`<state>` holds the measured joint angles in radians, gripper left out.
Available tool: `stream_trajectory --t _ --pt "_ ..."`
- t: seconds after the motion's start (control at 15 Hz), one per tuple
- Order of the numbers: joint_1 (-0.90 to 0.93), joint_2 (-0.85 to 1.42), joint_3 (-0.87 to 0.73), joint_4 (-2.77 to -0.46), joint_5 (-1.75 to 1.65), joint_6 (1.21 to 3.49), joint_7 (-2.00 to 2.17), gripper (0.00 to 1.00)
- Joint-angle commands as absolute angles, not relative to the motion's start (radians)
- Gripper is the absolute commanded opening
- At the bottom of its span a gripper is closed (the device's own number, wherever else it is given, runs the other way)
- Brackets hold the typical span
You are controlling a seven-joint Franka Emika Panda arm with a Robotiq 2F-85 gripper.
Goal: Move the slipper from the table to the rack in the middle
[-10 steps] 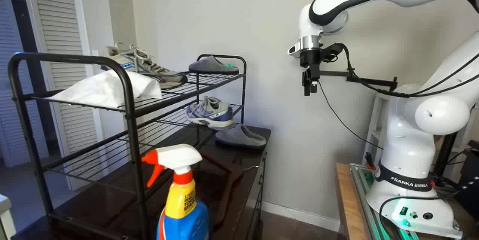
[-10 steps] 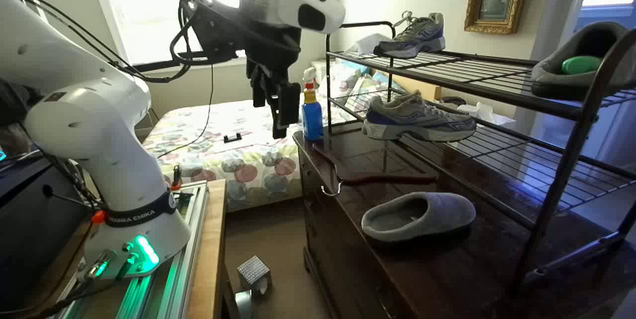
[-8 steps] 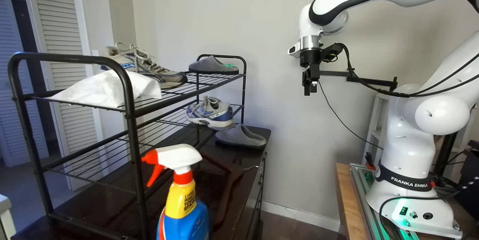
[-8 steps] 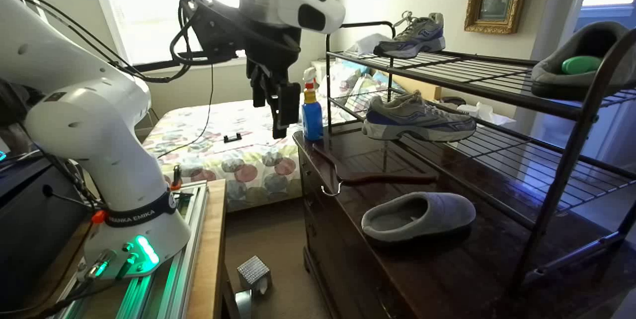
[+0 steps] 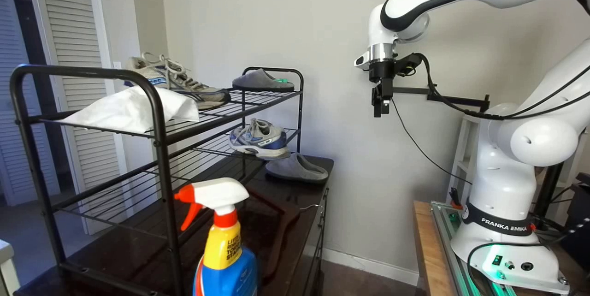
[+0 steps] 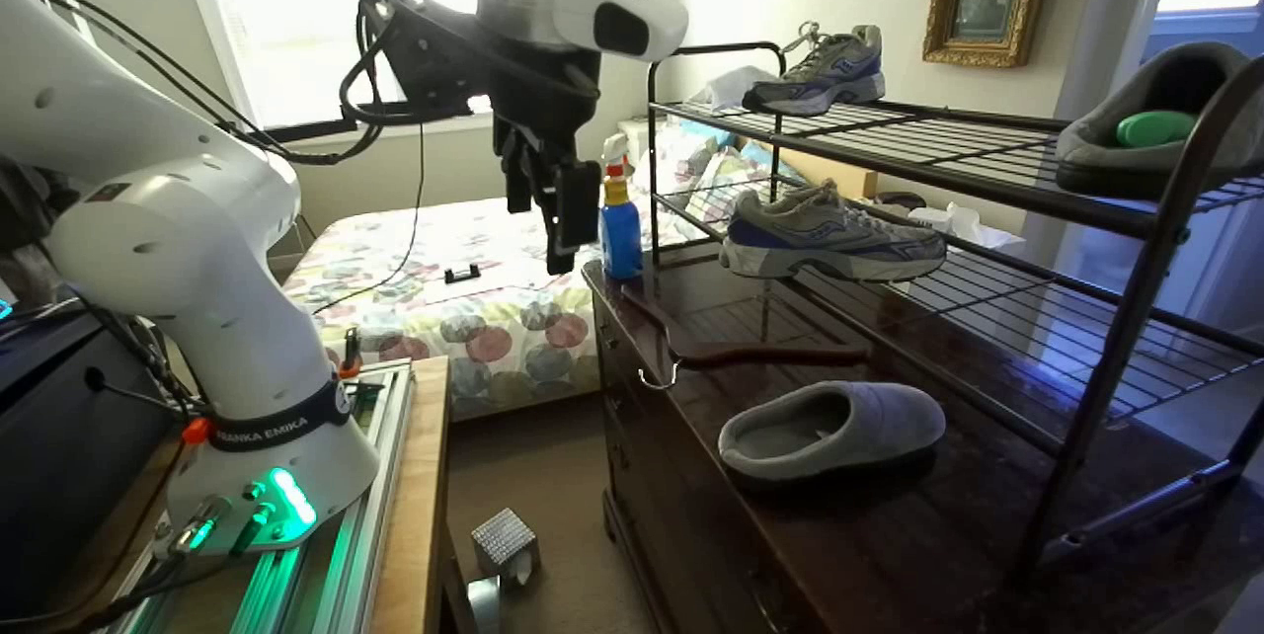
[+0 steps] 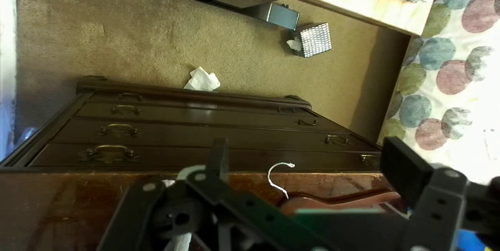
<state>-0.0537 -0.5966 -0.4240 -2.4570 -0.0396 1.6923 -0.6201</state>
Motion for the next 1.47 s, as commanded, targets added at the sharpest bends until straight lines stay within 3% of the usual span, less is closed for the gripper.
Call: stream_trajectory --t 0.0,0.67,1.13,1.4 --pt "-0.069 -0.591 -0.396 -2.498 -0.020 1.816 -0.665 1.00" --pt "-0.086 -0.369 -0.311 -2.584 0.000 2.439 -0.443 1.00" --pt "-0.097 -0.310 -0.290 -2.569 0.001 2.438 -0.440 1.00" --pt "-0.071 -0.150 -0.332 -2.468 0.082 2.435 -0.520 1.00"
